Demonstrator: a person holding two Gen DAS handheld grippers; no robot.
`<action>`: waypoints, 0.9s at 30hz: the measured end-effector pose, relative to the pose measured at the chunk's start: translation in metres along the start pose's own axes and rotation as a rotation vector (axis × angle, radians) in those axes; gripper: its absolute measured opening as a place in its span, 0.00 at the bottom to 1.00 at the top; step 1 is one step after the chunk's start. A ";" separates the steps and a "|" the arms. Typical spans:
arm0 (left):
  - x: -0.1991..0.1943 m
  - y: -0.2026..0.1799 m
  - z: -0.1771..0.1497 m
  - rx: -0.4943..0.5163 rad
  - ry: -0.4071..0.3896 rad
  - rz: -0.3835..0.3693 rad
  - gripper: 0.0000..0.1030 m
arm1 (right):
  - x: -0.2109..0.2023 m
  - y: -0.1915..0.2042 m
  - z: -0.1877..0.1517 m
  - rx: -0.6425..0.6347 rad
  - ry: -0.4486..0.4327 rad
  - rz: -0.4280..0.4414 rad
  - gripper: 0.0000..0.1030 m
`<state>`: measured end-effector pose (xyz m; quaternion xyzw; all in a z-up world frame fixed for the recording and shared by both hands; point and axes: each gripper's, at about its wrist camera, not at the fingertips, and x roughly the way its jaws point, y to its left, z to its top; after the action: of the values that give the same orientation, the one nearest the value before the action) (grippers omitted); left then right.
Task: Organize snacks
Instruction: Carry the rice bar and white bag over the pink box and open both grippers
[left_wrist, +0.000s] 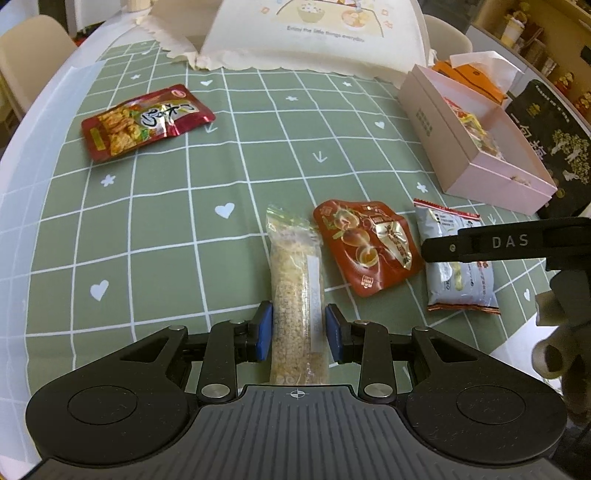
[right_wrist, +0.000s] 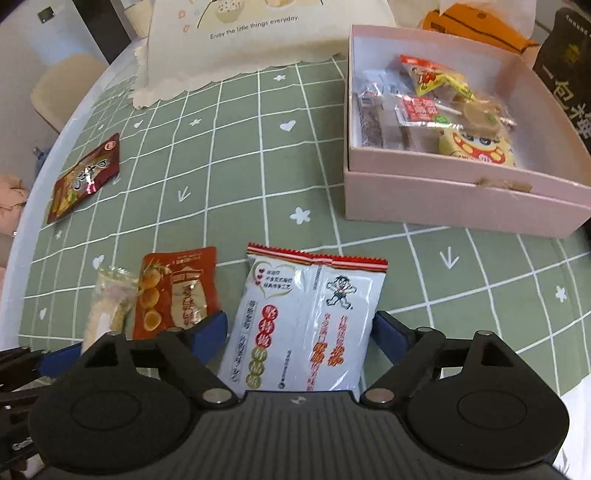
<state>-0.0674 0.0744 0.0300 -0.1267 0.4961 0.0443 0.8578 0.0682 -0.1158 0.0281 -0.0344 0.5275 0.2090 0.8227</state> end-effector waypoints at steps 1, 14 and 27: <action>0.000 0.001 0.000 -0.001 -0.001 -0.003 0.34 | 0.000 0.000 -0.002 -0.009 -0.012 -0.007 0.87; -0.001 0.011 -0.002 -0.038 -0.030 -0.052 0.34 | -0.005 -0.017 -0.035 -0.025 -0.080 -0.122 1.00; 0.001 -0.007 -0.002 0.078 -0.030 0.015 0.34 | -0.005 -0.005 -0.018 -0.146 -0.052 -0.066 0.79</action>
<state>-0.0671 0.0674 0.0291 -0.0888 0.4853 0.0334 0.8692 0.0528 -0.1271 0.0232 -0.1062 0.4878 0.2208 0.8379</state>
